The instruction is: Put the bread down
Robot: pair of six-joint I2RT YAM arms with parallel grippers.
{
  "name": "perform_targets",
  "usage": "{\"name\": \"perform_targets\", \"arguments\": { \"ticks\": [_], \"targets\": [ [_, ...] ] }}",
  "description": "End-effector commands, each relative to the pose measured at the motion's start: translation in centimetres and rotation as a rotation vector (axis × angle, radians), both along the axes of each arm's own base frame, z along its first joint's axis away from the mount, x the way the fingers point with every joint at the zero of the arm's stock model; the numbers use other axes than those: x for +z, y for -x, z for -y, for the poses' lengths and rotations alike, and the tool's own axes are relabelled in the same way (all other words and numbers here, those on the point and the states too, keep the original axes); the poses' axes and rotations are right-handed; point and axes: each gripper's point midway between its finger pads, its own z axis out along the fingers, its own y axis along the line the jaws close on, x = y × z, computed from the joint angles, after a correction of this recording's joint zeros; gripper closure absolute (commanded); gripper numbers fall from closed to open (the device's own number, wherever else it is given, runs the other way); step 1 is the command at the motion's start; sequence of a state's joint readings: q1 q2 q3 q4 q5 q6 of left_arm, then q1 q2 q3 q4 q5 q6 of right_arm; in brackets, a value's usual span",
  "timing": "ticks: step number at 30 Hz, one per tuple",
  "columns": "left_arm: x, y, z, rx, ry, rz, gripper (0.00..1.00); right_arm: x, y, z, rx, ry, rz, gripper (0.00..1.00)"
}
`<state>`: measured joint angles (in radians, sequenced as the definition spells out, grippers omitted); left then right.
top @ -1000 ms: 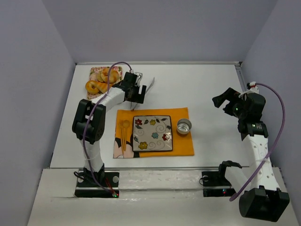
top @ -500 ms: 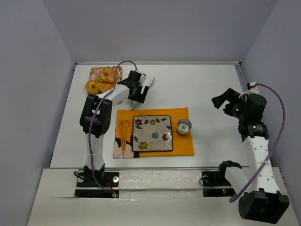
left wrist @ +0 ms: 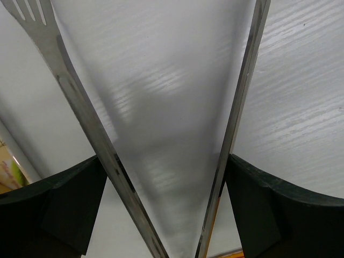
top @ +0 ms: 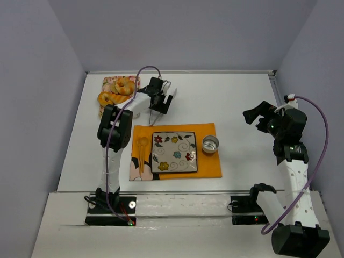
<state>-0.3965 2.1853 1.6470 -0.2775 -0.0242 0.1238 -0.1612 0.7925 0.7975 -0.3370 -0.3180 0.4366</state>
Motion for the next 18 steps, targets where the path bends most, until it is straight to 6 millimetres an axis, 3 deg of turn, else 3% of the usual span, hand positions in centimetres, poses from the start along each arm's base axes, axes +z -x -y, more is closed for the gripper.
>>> {"name": "perform_targets", "arguments": {
  "ticks": [1, 8, 11, 12, 14, 18],
  "targets": [
    [-0.8, -0.1, 0.0, -0.031, -0.014, -0.028, 0.01, 2.6, -0.1, -0.1, 0.01, 0.029, 0.066, 0.0],
    [-1.8, -0.5, 0.0, -0.018, -0.015, -0.05, 0.01, 2.3, 0.0, 0.0, 0.008, 0.034, 0.062, 0.0],
    [-1.8, -0.7, 0.2, -0.008, -0.007, -0.049, 0.07, 2.4, 0.0, -0.1, 0.012, 0.035, 0.064, 0.0],
    [-1.6, -0.7, 0.2, -0.001, -0.001, -0.049, 0.16, 2.3, 0.0, -0.1, 0.013, 0.034, 0.061, 0.0],
    [-0.9, -0.9, 0.2, 0.013, 0.006, -0.037, 0.22, 2.2, 0.0, -0.1, 0.011, 0.032, 0.059, 0.0],
    [3.9, -1.9, -0.3, 0.076, 0.02, 0.056, 0.35, 2.2, 0.0, -0.2, 0.017, 0.031, 0.059, 0.0]
  ]
}}
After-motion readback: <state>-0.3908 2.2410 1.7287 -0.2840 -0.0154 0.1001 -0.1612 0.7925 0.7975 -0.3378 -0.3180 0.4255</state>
